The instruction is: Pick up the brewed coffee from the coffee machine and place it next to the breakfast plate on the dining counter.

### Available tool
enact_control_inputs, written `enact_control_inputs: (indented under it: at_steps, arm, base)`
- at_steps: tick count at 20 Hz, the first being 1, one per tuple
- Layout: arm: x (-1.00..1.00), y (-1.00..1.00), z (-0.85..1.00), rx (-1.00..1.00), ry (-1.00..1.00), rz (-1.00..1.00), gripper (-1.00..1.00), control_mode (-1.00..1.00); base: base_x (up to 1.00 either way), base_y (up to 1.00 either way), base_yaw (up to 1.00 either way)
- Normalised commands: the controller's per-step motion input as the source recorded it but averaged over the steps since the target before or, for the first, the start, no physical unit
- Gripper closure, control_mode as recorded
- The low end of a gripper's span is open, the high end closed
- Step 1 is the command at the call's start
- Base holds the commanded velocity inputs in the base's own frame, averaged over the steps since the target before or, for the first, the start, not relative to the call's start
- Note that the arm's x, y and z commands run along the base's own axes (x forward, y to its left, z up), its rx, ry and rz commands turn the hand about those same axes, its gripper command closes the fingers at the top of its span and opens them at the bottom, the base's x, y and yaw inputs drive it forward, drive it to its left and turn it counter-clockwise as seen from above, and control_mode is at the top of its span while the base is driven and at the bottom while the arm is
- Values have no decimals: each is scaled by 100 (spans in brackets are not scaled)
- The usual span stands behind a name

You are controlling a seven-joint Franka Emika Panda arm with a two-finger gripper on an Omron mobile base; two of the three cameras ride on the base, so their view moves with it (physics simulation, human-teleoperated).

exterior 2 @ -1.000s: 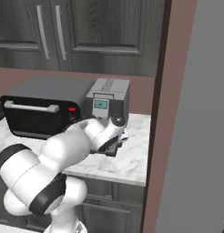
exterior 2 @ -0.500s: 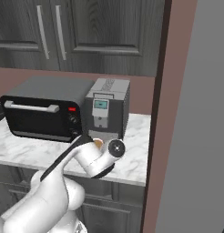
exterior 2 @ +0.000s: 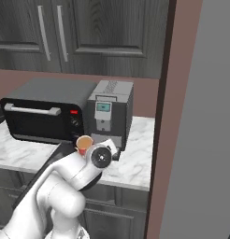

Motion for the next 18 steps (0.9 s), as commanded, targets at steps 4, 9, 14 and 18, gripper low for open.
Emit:
enact_control_inputs:
  at_steps: [4,9,14,18]
  arm:
    - [-19,0,96,0,20,10,100,-100]
    - [-24,0,80,1,23,15,100,-100]
    - [-28,0,13,0,1,14,100,-100]
    - [-27,0,0,0,-3,7,100,-100]
  base:
    - [0,0,0]
    - [0,0,0]
    - [0,0,0]
    - [0,0,0]
